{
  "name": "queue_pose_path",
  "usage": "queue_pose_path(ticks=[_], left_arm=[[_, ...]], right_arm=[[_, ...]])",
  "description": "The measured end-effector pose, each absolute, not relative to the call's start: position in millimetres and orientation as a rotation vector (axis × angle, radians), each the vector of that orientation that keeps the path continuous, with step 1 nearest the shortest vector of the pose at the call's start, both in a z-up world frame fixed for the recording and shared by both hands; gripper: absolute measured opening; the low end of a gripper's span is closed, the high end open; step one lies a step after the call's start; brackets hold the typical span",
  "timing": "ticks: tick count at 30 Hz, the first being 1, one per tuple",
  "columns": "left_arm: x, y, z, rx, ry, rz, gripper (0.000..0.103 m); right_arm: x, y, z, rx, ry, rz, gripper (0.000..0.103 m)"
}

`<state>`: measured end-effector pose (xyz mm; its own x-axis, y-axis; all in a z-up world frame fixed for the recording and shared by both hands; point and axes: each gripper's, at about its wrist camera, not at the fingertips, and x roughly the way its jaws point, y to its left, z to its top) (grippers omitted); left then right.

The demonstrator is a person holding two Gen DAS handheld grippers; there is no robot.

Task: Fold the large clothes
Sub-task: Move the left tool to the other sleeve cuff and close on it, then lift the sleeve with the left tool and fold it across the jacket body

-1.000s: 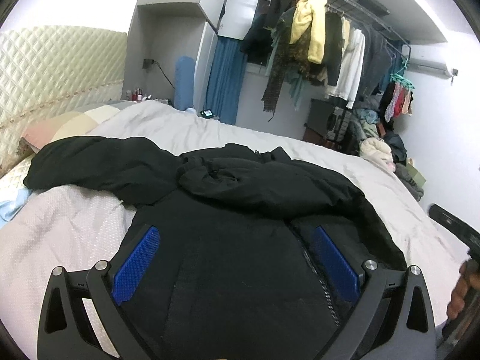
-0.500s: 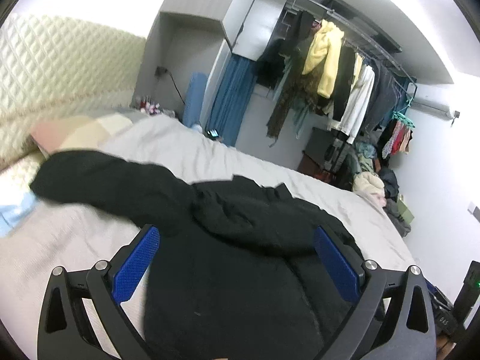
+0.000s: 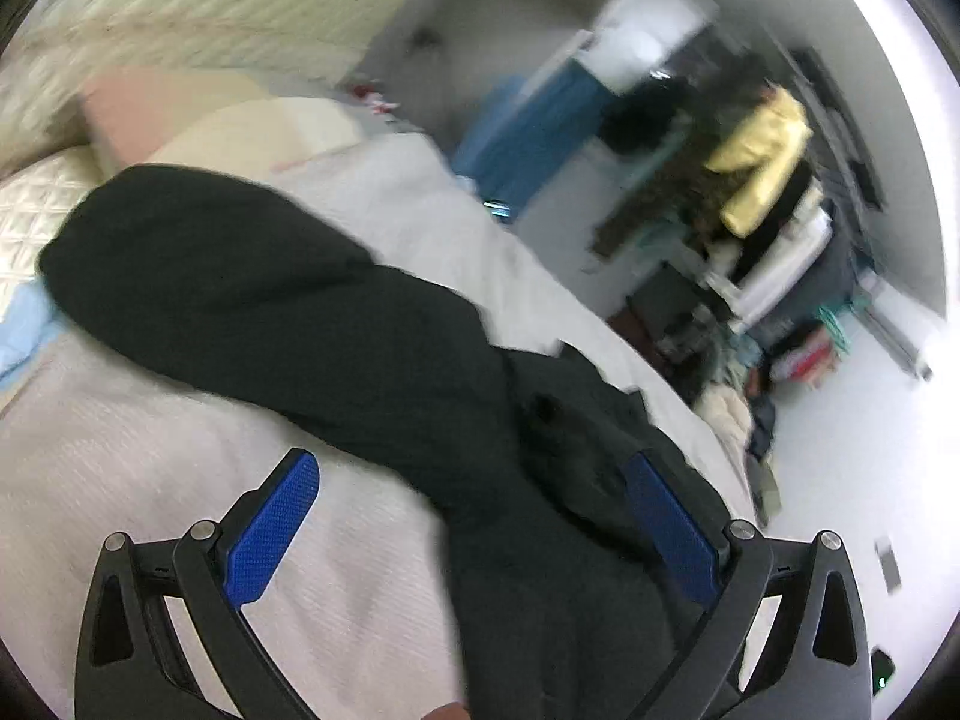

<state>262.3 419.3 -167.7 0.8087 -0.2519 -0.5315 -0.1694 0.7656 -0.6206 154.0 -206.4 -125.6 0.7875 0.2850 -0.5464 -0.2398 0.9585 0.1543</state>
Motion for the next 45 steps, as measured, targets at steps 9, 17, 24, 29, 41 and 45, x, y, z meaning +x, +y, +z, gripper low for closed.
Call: queue_pose_path(ticks=[9,17,24,29,41,45], left_arm=[[284,537,-243,-0.854,0.665,0.111,0.103],[291,606,-302,-0.98,0.593,0.251,0.101],[293,643,-349,-1.183,0.465,0.275,0.101],[313,650,-346,-1.145,0.461,0.287,0.094],[322,641,-301,-1.072,0.451,0.4,0.023],[306,636,-267,-1.027,0.445,0.432,0.008]], right_arm=[[172,-196,-137,0.098,0.662,0.243,0.092],[191,-176,-141,0.078,0.663,0.194,0.092],[199,-177,-145,0.114,0.679,0.191,0.092],[203,-180,-149,0.125,0.693,0.17,0.092],[201,-183,-146,0.096,0.67,0.171,0.093],[196,-179,-145,0.076,0.662,0.198,0.1]])
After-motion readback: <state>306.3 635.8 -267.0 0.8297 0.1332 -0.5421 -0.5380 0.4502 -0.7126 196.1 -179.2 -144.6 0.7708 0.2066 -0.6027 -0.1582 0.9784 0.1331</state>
